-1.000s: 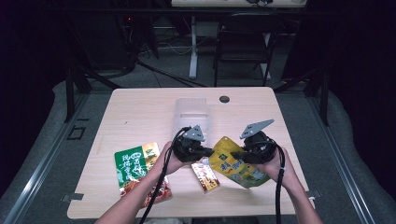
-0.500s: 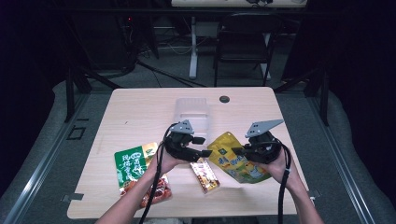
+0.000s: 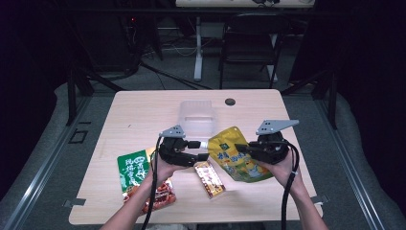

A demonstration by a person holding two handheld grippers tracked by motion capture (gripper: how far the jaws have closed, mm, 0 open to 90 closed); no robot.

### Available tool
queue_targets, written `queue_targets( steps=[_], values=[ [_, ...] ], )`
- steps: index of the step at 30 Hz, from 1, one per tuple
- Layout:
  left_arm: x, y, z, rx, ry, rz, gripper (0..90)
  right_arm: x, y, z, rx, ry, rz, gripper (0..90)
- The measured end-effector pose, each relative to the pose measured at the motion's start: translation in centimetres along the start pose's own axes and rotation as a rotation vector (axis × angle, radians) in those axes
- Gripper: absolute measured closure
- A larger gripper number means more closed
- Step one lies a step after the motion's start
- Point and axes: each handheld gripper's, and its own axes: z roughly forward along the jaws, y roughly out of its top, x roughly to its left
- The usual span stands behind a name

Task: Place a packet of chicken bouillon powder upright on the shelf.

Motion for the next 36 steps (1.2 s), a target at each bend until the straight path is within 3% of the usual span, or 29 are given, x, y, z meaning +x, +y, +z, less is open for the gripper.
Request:
queue_targets(
  steps=[7,10,13,16,25,36],
  values=[
    [0.4,-0.4,0.3,-0.102,-0.080,-0.022,58.5,-0.2,0.0,0.9,-0.069,0.016,0.039,90.0],
    [0.3,-0.3,0.5,-0.102,-0.064,-0.012,60.9,-0.4,-0.1,1.2,-0.079,0.023,0.051,90.0],
    [0.7,-0.3,0.2,-0.125,-0.073,-0.026,72.3,-0.7,-0.3,1.2,-0.095,0.036,0.075,90.0],
    [0.7,-0.2,0.0,-0.127,-0.058,-0.026,76.4,-0.9,-0.5,1.4,-0.112,0.038,0.094,90.0],
    [-0.1,0.7,-0.3,-0.065,-0.050,0.037,85.9,-1.5,-0.9,1.3,-0.131,0.031,0.136,88.9],
    [-1.2,2.4,-0.4,-0.010,-0.045,0.134,88.1,-2.7,-1.4,0.3,-0.160,0.023,0.172,76.3]
  ],
)
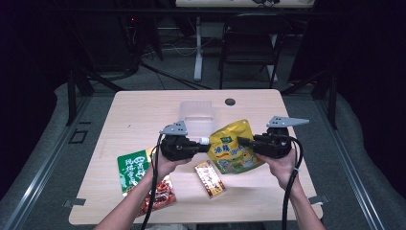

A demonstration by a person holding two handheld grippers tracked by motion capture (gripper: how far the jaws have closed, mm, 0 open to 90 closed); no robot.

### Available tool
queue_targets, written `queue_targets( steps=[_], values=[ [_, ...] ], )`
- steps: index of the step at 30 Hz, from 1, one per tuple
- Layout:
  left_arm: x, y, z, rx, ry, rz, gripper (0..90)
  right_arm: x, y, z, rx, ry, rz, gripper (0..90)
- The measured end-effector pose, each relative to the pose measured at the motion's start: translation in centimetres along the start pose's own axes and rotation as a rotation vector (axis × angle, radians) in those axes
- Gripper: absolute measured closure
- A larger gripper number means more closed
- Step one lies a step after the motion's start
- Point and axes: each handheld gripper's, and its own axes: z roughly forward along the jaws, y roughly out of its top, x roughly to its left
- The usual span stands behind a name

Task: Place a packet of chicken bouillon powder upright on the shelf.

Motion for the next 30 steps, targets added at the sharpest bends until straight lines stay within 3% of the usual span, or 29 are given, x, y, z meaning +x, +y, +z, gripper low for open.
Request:
queue_targets(
  steps=[1,2,7,11,15,26,30],
  values=[
    [-0.1,0.1,0.0,0.008,0.002,0.004,88.1,-0.1,0.0,-0.1,0.003,0.001,-0.002,75.1],
    [-0.1,0.3,0.0,0.014,-0.002,0.009,88.2,-0.4,0.0,-0.3,-0.002,0.006,0.007,68.2],
    [-0.3,1.0,0.2,0.054,-0.015,0.037,88.3,-0.7,-0.1,-0.6,-0.010,0.012,0.016,62.6],
    [-0.5,1.7,0.2,0.075,-0.012,0.050,88.5,-1.0,-0.3,-1.2,-0.015,0.007,0.020,50.9],
    [-0.2,2.1,0.2,0.087,-0.004,0.055,88.6,-1.2,-0.5,-1.8,-0.009,-0.010,0.015,46.8],
    [0.5,3.9,-0.4,0.090,0.027,0.071,88.7,-2.7,-2.3,-4.1,-0.016,-0.059,0.071,38.5],
    [1.2,4.5,-0.9,0.090,0.044,0.072,88.7,-3.3,-3.3,-4.5,0.012,-0.081,0.084,32.0]
  ],
)
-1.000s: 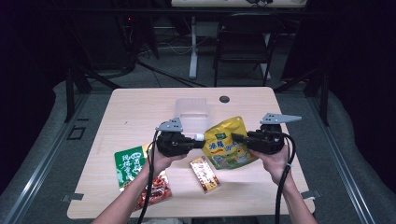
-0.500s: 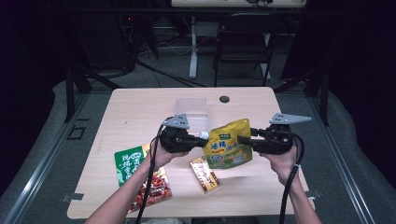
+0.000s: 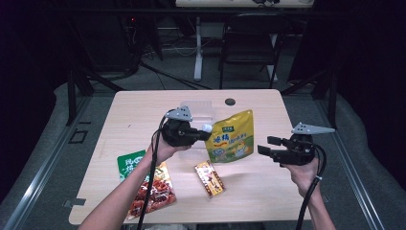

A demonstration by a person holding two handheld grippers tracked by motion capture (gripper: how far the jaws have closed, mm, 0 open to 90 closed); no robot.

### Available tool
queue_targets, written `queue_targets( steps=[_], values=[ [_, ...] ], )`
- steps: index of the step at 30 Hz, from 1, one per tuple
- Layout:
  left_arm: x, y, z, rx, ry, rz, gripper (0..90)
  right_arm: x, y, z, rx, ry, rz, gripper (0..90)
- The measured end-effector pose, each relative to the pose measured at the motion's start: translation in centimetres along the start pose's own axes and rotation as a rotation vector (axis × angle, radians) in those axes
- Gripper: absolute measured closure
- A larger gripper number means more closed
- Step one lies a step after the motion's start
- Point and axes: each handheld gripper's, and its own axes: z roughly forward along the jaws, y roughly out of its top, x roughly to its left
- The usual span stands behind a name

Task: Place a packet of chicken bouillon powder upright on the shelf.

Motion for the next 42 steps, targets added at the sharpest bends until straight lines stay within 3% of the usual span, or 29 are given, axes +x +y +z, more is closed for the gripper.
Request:
queue_targets(
  steps=[9,15,25,31,42],
  values=[
    [1.8,1.5,-1.1,0.000,0.051,0.003,88.7,-1.4,-1.8,0.1,0.079,-0.076,0.035,16.6],
    [2.5,2.4,-1.5,-0.002,0.050,0.009,88.7,-2.2,-2.8,-0.1,0.106,-0.115,0.060,16.1],
    [2.4,3.3,-1.8,-0.012,0.035,0.029,88.7,-3.2,-3.8,-0.4,0.116,-0.128,0.099,16.7],
    [2.8,4.1,-2.6,-0.034,0.069,0.029,88.8,-3.5,-4.1,-0.2,0.127,-0.131,0.108,17.0],
    [5.4,4.7,-3.5,-0.027,0.166,0.028,88.7,-3.8,-4.4,0.2,0.144,-0.158,0.105,17.2]
  ],
)
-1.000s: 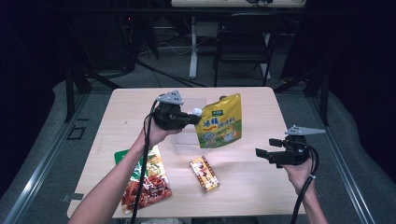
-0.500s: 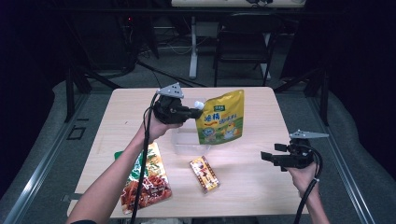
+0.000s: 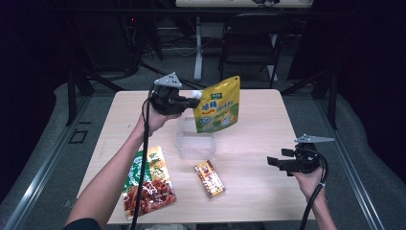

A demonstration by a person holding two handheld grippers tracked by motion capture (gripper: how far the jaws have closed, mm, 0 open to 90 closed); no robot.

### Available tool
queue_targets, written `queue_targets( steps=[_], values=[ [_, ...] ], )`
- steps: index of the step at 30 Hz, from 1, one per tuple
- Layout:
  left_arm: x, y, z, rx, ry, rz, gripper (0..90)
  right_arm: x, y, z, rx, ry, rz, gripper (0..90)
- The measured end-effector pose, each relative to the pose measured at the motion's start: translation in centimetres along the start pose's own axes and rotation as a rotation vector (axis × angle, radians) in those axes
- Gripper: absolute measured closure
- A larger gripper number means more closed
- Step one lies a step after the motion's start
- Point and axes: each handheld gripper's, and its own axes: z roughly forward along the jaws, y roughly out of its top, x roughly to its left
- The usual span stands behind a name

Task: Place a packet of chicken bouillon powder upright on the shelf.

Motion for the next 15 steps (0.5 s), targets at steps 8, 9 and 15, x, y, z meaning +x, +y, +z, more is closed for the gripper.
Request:
queue_targets(
  steps=[8,9,15],
  values=[
    [2.2,-0.1,-0.1,0.007,0.052,-0.007,88.7,0.4,0.0,0.5,0.031,-0.027,-0.026,16.2],
    [2.5,-0.1,-0.1,0.008,0.060,-0.007,88.7,0.5,0.0,0.5,0.032,-0.027,-0.027,16.2],
    [4.0,-0.5,0.1,0.008,0.095,-0.010,88.7,0.6,0.0,0.7,0.041,-0.025,-0.030,16.3]
  ],
)
